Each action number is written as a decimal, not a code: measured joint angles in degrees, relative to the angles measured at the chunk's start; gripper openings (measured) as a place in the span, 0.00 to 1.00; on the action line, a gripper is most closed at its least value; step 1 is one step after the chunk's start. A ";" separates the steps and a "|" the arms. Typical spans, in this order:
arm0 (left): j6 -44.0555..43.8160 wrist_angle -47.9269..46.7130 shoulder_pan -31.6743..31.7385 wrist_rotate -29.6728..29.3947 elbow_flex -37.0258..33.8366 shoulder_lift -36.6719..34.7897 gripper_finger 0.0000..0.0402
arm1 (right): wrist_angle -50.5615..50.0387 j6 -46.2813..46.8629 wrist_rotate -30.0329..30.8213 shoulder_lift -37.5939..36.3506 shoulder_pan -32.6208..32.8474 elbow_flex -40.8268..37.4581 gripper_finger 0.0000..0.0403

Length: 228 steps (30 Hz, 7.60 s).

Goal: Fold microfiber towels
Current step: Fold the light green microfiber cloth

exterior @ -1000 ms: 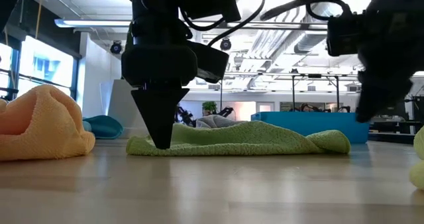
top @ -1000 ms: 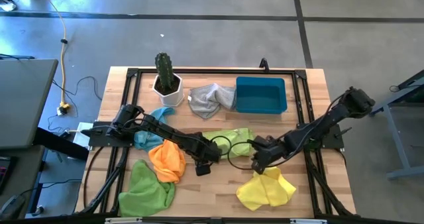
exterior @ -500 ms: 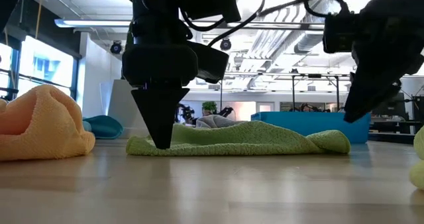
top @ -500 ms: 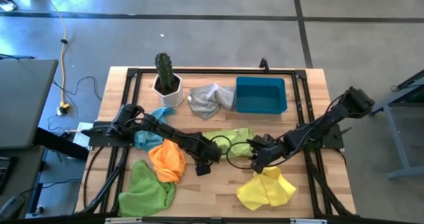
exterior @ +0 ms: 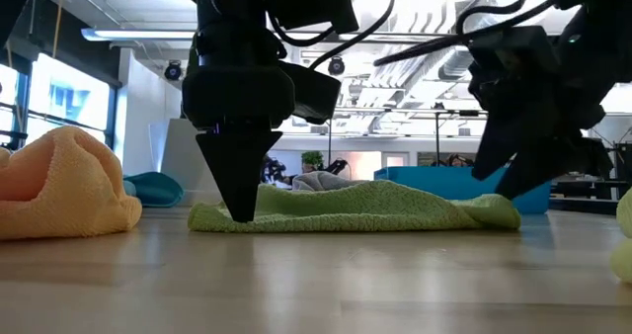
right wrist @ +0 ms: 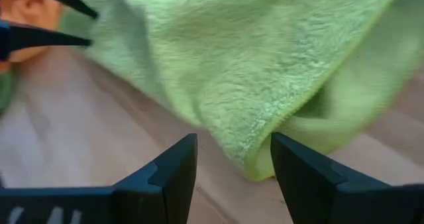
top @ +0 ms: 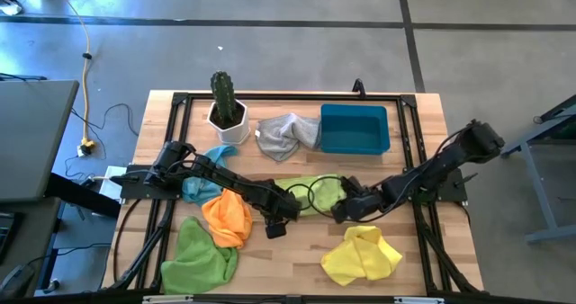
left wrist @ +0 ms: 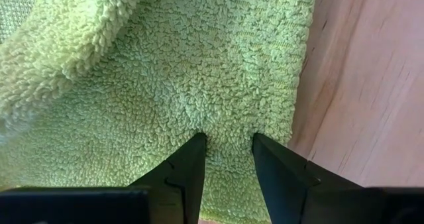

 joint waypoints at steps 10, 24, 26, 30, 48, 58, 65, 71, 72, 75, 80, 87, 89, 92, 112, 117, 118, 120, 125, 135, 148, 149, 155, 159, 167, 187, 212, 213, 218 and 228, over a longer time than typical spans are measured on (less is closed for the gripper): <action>0.00 0.01 0.00 -0.04 0.02 0.01 0.30 | 1.03 0.46 -0.14 0.09 0.05 -1.08 0.41; 0.00 -0.03 0.02 -0.17 0.04 0.02 0.30 | 5.13 -0.75 -3.79 3.88 0.31 -1.10 0.34; 0.00 -0.05 0.02 -0.17 0.04 0.02 0.30 | 8.10 -1.87 -3.88 5.25 0.31 -1.10 0.32; 0.00 -0.07 0.02 -0.17 0.04 0.02 0.30 | 9.62 -2.59 -3.87 6.50 0.31 -1.10 0.23; 4.05 -0.84 -0.04 -0.04 0.11 0.02 0.30 | 0.22 -8.75 -9.31 1.63 0.29 -1.10 0.01; 11.18 -0.58 -0.04 -0.06 0.11 0.02 0.30 | -11.47 -16.04 -14.95 -3.59 0.20 -1.10 0.01; 12.44 -0.52 0.00 1.42 0.34 0.02 0.30 | -14.07 -17.22 -15.57 -3.71 -0.11 -1.10 0.02; 11.90 -0.25 0.00 1.73 0.33 0.02 0.30 | -14.64 -18.73 -15.36 -5.47 -1.80 -1.04 0.12; 11.52 -0.23 0.00 1.75 0.33 0.02 0.30 | -14.91 -18.74 -15.18 -6.06 -2.17 -1.04 0.14; 10.36 -0.17 0.00 1.83 0.33 0.02 0.30 | -15.98 -19.78 -14.96 -8.43 -3.32 -1.04 0.20; 9.13 -0.07 0.00 1.99 0.33 0.02 0.30 | -17.29 -21.76 -12.90 -12.88 -5.68 -1.01 0.26; 8.77 -0.03 0.00 2.08 0.35 0.02 0.30 | -16.00 -26.12 -1.71 -14.38 -7.70 -0.98 0.27; 8.77 0.01 0.00 1.93 0.35 0.02 0.30 | -15.69 -26.04 0.02 -13.15 -8.79 -0.97 0.27; 8.28 0.15 0.00 1.73 0.35 0.02 0.30 | -14.23 -26.43 -0.12 -10.93 -10.10 -0.97 0.27; 3.92 0.38 -0.04 1.31 0.35 0.02 0.30 | -10.80 -30.76 -1.89 -0.14 -11.84 -0.97 0.27; 2.92 0.34 0.01 3.23 0.37 0.02 0.30 | -15.66 -27.72 0.08 -0.50 -11.91 -0.97 0.27; 2.42 0.51 0.01 4.16 0.38 0.02 0.30 | -16.19 -27.60 0.14 -0.61 -11.91 -0.97 0.27; 1.44 0.77 -0.08 5.46 0.42 0.02 0.30 | -15.95 -27.60 0.16 -0.93 -11.93 -0.97 0.27; 1.20 0.81 -0.09 5.45 0.72 -0.26 0.30 | -14.59 -27.04 0.25 -4.23 -11.91 -0.97 0.27; 4.53 -0.08 0.01 3.64 6.03 0.08 0.30 | -14.19 -24.73 -4.85 -13.78 -11.44 -0.97 0.27; 4.36 -7.87 -0.68 2.97 7.13 -0.89 0.30 | -10.95 -6.11 -8.02 -10.72 -3.34 -0.95 0.27; 4.05 -7.88 -0.99 2.95 7.20 -1.34 0.30 | -10.83 -5.25 -8.06 -10.39 -2.77 -0.95 0.27; 1.15 -9.09 -2.97 2.74 7.23 -4.28 0.30 | -12.61 -5.31 -9.03 -8.84 -0.72 -0.95 0.27; -2.22 -8.97 -4.30 2.63 7.23 -6.03 0.30 | -14.55 -6.34 -9.42 -6.06 -0.63 -0.95 0.27; -8.23 -9.04 -7.20 2.78 7.23 -7.76 0.30 | -16.13 -14.53 -6.66 -2.07 -1.73 -0.95 0.27; -3.01 -12.29 -8.60 3.24 7.23 -8.06 0.30 | -13.75 -37.91 2.09 -5.37 -9.99 5.55 0.27; -9.53 -22.37 -15.29 1.32 7.26 -15.30 0.30 | -16.50 -49.03 -4.93 -2.62 -1.27 6.64 0.36; -9.93 -22.86 -15.56 1.32 7.17 -15.64 0.30 | -18.73 -46.88 -4.18 -2.64 -1.29 6.64 0.35; -11.60 -23.86 -15.91 1.14 7.15 -16.63 0.30 | -23.26 -37.63 -1.97 -2.04 -2.31 6.64 0.32; -10.64 -29.08 -15.32 0.32 7.14 -19.34 0.30 | -22.85 -38.56 -2.46 3.04 -5.01 6.64 0.32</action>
